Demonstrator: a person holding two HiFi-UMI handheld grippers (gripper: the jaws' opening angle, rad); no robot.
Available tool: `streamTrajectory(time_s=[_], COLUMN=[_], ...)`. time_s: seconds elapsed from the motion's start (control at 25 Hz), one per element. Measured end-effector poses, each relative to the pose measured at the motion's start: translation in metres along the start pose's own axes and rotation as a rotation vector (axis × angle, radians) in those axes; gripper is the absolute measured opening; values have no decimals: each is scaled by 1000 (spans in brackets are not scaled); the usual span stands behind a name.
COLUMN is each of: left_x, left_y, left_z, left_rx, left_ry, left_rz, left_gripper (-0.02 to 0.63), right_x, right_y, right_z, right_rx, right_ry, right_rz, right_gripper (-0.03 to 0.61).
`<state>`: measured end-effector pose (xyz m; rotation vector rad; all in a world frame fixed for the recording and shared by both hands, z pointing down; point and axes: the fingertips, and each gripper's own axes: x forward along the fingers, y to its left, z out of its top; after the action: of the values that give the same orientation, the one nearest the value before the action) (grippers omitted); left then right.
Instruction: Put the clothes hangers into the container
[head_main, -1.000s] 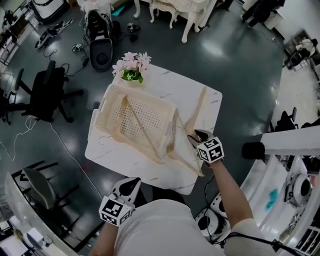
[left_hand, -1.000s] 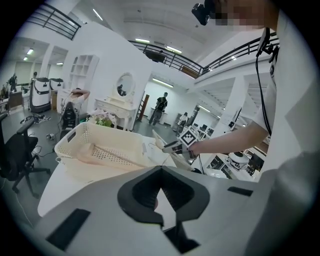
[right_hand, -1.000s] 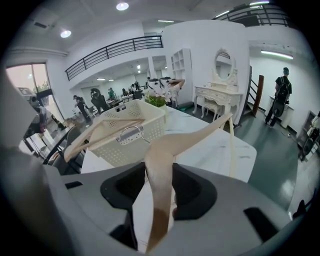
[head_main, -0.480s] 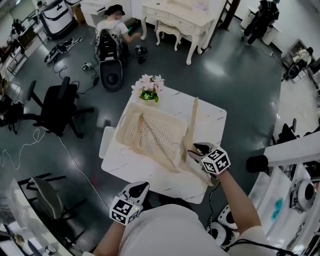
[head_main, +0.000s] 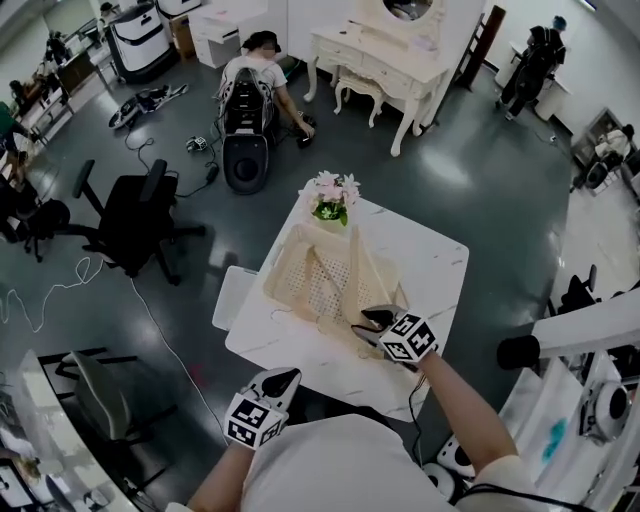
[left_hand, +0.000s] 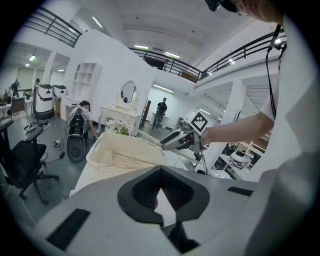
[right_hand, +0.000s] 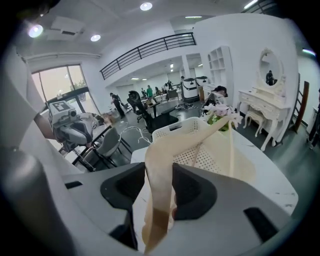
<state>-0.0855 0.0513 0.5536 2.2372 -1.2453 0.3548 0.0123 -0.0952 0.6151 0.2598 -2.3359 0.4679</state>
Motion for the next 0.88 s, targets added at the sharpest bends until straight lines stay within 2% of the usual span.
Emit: streamTrajectory(time_s=[0.32, 0.64, 0.8, 0.88], left_x=[-23, -39, -41, -41], left_y=[38, 67, 81, 86], left_z=[-11, -14, -12, -11], left_rx=[-34, -65, -74, -74], left_ry=[1, -7, -5, -2], left_rz=[42, 72, 73, 69], left_gripper=[8, 8, 8, 8], right_x=[65, 96, 108, 116], right_y=[31, 44, 55, 50], right_z=[22, 40, 36, 31], right_rx=[32, 20, 1, 22], right_ry=[44, 57, 89, 114], right_rz=[119, 155, 170, 172], right_gripper=[181, 181, 181, 181])
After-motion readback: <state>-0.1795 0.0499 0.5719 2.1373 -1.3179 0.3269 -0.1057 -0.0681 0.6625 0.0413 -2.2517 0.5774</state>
